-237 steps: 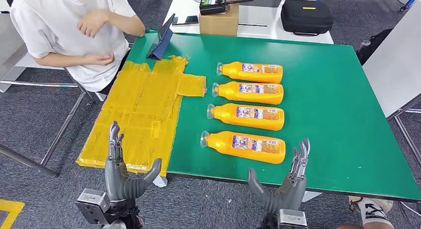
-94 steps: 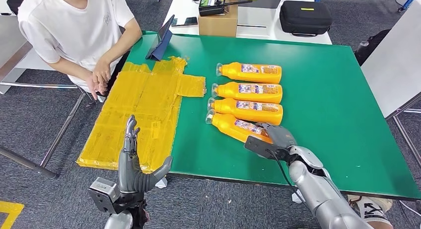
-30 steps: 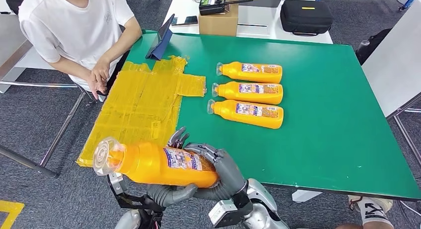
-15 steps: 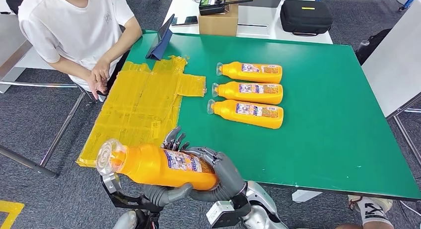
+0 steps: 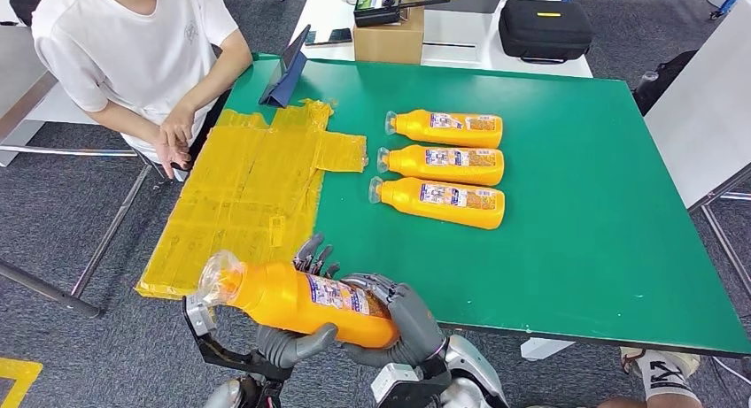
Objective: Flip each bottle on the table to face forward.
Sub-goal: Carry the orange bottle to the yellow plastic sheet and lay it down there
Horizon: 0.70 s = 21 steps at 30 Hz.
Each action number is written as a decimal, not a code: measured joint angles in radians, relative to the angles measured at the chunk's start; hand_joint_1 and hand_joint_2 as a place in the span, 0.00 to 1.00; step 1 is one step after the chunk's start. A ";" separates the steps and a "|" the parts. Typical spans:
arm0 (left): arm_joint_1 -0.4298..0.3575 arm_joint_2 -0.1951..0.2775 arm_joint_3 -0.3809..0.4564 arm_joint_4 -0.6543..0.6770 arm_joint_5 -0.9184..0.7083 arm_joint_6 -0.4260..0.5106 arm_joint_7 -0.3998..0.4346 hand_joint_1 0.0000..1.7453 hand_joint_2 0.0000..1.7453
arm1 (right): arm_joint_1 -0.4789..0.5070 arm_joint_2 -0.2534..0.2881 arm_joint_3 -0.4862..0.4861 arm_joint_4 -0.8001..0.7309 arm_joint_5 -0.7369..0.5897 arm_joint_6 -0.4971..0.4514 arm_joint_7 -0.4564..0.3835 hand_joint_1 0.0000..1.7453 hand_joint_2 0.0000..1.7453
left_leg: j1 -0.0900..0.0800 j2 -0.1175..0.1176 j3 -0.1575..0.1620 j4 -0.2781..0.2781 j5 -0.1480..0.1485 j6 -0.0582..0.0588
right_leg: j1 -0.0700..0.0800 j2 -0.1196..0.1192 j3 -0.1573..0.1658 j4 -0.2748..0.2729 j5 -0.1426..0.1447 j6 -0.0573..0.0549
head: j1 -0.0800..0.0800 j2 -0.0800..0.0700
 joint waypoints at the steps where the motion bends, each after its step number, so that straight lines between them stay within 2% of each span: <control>1: 0.000 0.000 0.000 0.005 0.005 -0.003 0.003 1.00 1.00 | 0.000 0.000 0.000 0.002 0.003 -0.001 0.001 0.35 1.00 | 0.000 0.000 0.000 0.000 0.000 0.000 | 0.000 0.000 0.000 0.000 0.000 0.000 | 0.000 0.000; 2: -0.001 0.000 0.001 0.008 0.008 -0.006 0.004 1.00 1.00 | 0.001 0.000 0.000 0.004 0.006 -0.001 0.002 0.16 0.75 | 0.000 0.000 0.000 0.000 0.000 0.000 | 0.000 0.000 0.000 0.000 0.000 0.000 | 0.000 0.000; 3: -0.002 0.000 0.001 0.012 0.010 -0.007 0.005 1.00 1.00 | 0.003 0.000 0.000 0.006 0.010 -0.003 0.002 0.01 0.50 | 0.000 0.000 0.000 0.000 0.000 0.000 | 0.000 0.000 0.000 0.000 0.000 0.000 | 0.000 0.000; 5: -0.008 -0.001 0.003 0.016 0.015 -0.008 0.006 1.00 1.00 | 0.012 -0.001 0.000 0.011 0.018 -0.009 0.008 0.00 0.00 | 0.000 0.000 0.000 0.000 0.000 0.000 | 0.000 0.000 0.001 0.000 0.000 0.000 | 0.000 0.000; 17: -0.026 -0.008 0.009 0.017 0.122 -0.051 0.050 1.00 1.00 | 0.046 0.016 -0.010 0.032 0.036 -0.125 0.007 0.00 0.00 | 0.000 0.000 -0.001 0.000 0.000 0.000 | 0.000 0.000 0.001 0.000 0.000 0.000 | 0.000 0.000; 21: -0.029 -0.008 0.004 0.014 0.130 -0.034 0.052 1.00 1.00 | 0.046 0.025 -0.021 0.042 0.038 -0.162 -0.009 0.00 0.00 | 0.000 -0.001 -0.001 0.000 0.000 0.000 | 0.000 0.000 0.001 0.000 0.000 0.000 | 0.000 0.000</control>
